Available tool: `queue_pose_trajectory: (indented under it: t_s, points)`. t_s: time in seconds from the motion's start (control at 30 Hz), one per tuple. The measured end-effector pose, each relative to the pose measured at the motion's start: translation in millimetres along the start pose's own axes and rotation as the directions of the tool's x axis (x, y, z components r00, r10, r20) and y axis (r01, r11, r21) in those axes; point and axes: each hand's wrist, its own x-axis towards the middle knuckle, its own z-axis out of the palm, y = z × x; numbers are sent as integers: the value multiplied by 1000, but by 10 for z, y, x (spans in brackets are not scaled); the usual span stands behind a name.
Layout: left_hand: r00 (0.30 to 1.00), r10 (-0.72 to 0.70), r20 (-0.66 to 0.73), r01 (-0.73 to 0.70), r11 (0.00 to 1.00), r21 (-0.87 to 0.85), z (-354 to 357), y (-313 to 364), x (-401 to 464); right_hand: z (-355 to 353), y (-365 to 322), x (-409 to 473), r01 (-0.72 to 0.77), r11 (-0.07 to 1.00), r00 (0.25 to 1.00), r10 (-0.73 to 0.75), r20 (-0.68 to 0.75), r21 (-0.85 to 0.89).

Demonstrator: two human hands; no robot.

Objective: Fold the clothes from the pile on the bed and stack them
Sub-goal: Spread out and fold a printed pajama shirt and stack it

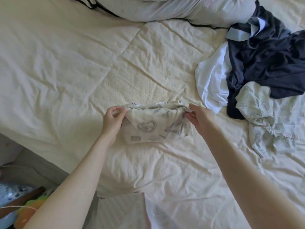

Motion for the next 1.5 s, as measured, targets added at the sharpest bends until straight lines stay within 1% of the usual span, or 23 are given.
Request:
queue_pose_trajectory:
  t_s: [0.07,0.1,0.13,0.2,0.27,0.33,0.4,0.47,0.53,0.63,0.77,0.83,0.9,0.93,0.97,1.0,1.03,1.07,1.1,1.13,1.2,1.3,1.5]
  points:
    - [999,-52,-16,51,999,-9,83,-16,85,124,43,51,21,999,996,-17,82,-47]
    - [999,-53,-10,53,999,-6,119,-41,94,169,111,59,95,979,991,-76,111,-179]
    - [999,-39,-2,39,999,-4,148,-77,85,201,207,50,231,894,971,-189,144,-385]
    - [1000,19,15,-20,999,40,174,-156,5,204,441,-19,538,486,827,-462,320,-689]
    - [995,95,-3,-94,986,141,185,-259,1,208,673,-62,697,92,622,-570,537,-711]
    - [984,163,-73,-144,966,215,191,-322,31,215,875,-51,723,-106,522,-564,640,-682]
    - [966,215,-143,-170,947,274,214,-353,99,226,988,31,679,-187,538,-530,655,-710]
    - [958,240,-159,-175,924,340,244,-391,172,232,1040,174,592,-245,634,-446,631,-768]
    - [961,215,-173,-138,917,373,269,-435,242,259,1069,354,525,-302,724,-333,604,-796]
    - [966,117,-229,-21,924,382,302,-456,368,323,1094,584,503,-332,780,-225,584,-798]
    - [968,-7,-250,107,915,390,338,-413,451,355,1019,653,538,-292,798,-125,589,-791]
    - [969,-18,-246,113,919,377,344,-401,433,339,919,602,600,-210,765,-131,630,-772]
    - [971,-34,-237,113,938,328,319,-389,363,270,801,511,716,-75,617,-396,680,-694]
    - [976,-57,-209,115,955,272,294,-401,320,223,748,481,734,-30,539,-582,608,-679]
    - [982,-85,-167,119,973,199,259,-427,279,168,696,466,712,51,517,-713,473,-700]
    - [986,-116,-122,132,983,127,214,-455,246,121,635,473,650,187,578,-751,319,-737]
    - [986,-152,-74,157,985,66,171,-482,213,82,574,495,538,344,699,-693,179,-770]
    - [982,-187,-22,187,982,1,136,-494,187,49,522,561,385,478,836,-543,79,-789]
    - [975,-218,32,220,974,-59,110,-499,175,18,470,634,250,575,933,-359,34,-779]
    - [967,-245,75,252,962,-103,100,-494,179,2,415,699,156,653,981,-191,38,-741]
    - [952,-284,118,299,944,-138,114,-454,202,-19,292,796,50,745,997,3,79,-666]
    - [943,-307,129,327,929,-174,152,-399,228,-31,199,839,-19,773,985,125,123,-634]
    - [972,-214,93,228,959,-167,115,-323,85,-36,186,597,-87,825,954,229,191,-559]
